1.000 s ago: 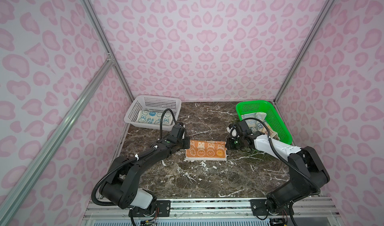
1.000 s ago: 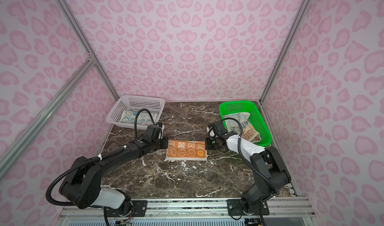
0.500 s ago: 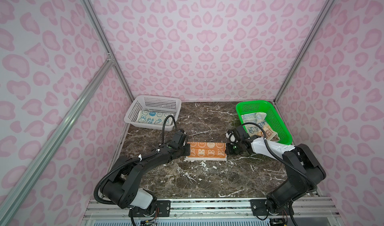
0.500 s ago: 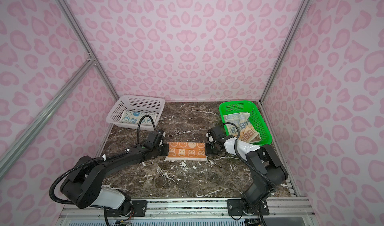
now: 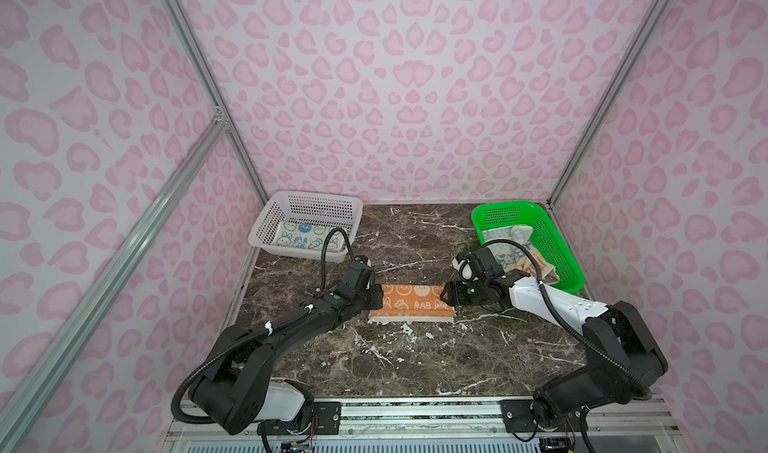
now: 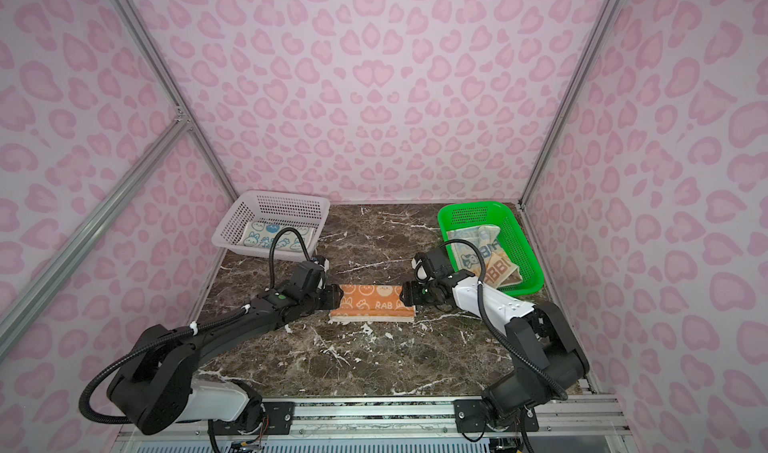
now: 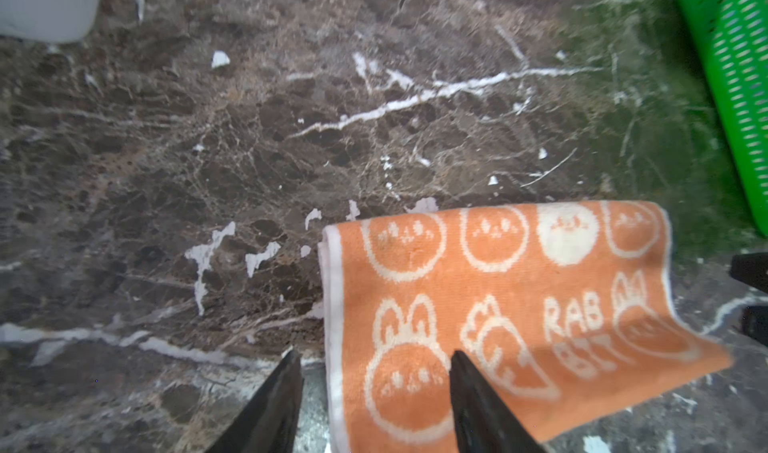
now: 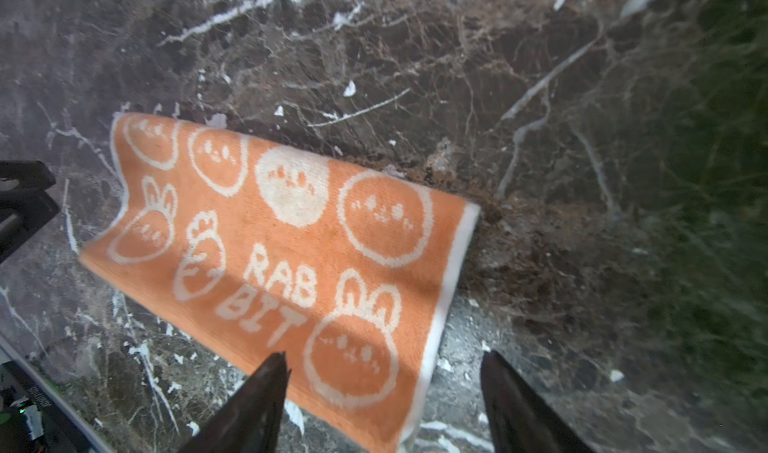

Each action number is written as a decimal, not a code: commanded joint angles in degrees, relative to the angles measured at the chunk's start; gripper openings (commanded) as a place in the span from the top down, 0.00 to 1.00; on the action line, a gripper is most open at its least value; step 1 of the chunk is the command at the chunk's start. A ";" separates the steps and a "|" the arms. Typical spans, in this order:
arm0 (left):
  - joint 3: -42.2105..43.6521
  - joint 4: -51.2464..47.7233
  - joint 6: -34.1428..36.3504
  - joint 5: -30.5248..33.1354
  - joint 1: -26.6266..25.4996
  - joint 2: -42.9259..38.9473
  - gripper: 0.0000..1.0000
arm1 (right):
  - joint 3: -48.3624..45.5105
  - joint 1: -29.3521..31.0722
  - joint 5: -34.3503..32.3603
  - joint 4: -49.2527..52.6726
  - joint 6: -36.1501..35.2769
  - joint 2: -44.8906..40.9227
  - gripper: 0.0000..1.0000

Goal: Fold and stack the towels

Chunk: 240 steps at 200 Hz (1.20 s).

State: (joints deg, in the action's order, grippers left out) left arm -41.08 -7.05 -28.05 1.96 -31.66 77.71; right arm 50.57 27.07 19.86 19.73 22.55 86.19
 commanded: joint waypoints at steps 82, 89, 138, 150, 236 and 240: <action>5.76 12.02 -12.88 -13.83 -0.58 1.25 0.37 | -8.03 2.42 14.69 -16.83 12.43 -0.32 0.01; 6.84 12.56 -13.07 -13.62 -0.67 1.61 0.37 | -8.62 2.45 14.45 -16.94 12.07 0.56 0.01; 7.96 8.82 -9.81 -11.23 -0.68 3.44 0.35 | -8.21 2.39 11.91 -14.30 9.56 3.18 0.01; 6.26 6.00 -8.04 -10.08 -0.68 3.54 0.35 | -7.31 2.39 10.76 -12.19 8.33 2.11 0.01; -5.90 -10.59 -2.61 -2.26 -0.51 10.17 0.34 | -2.88 1.37 2.35 -2.13 2.34 2.51 0.01; -6.26 -11.03 -2.75 -1.99 -0.51 10.74 0.34 | -2.76 1.33 1.99 -1.86 2.11 2.88 0.01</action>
State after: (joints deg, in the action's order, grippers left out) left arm -44.93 -12.45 -31.66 -3.68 -32.32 85.78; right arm 47.18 28.47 25.45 14.61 27.07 87.44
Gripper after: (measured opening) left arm 0.658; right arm 0.993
